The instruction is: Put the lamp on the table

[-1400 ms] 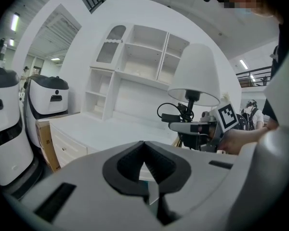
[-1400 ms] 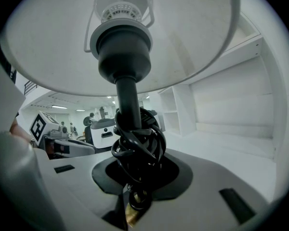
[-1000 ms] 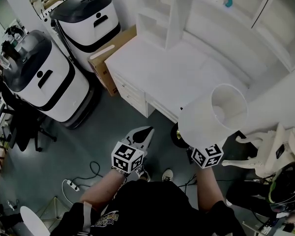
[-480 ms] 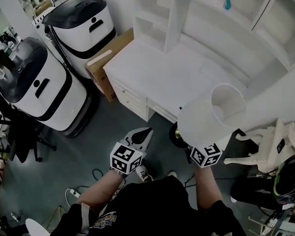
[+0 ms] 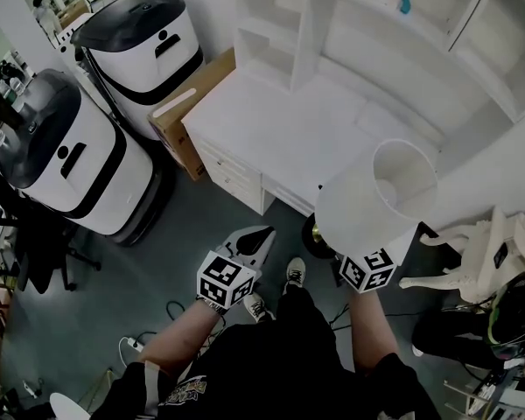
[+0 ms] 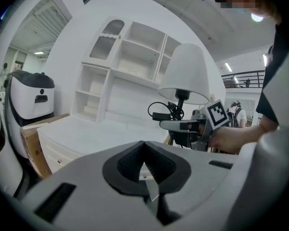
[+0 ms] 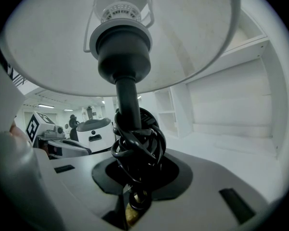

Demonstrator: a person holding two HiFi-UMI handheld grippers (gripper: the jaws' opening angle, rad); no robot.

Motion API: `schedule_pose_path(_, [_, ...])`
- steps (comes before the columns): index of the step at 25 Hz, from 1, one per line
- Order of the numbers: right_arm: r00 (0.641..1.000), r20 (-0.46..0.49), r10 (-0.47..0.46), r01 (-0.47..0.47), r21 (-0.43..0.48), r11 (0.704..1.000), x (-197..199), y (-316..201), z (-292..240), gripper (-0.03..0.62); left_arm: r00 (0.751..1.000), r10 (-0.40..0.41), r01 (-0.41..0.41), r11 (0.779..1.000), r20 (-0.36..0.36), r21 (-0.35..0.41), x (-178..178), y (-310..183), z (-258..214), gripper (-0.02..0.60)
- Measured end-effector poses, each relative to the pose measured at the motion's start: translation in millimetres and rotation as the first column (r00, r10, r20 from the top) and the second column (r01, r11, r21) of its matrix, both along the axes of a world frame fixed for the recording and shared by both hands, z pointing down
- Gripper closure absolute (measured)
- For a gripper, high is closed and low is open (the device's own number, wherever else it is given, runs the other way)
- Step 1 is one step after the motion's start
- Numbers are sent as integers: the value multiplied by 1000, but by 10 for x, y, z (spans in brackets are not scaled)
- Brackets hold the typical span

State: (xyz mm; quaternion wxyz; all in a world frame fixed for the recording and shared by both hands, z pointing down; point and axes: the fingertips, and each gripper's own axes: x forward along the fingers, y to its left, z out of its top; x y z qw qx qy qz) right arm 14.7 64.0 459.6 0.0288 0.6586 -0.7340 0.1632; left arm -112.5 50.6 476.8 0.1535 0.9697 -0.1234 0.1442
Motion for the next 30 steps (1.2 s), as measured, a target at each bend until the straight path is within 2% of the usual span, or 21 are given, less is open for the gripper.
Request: schedule_pose_path(30, [995, -6, -98, 98, -4, 995, 1031, -1287, 77, 490, 999, -24, 24, 999, -25, 23, 1112, -981, 45, 575])
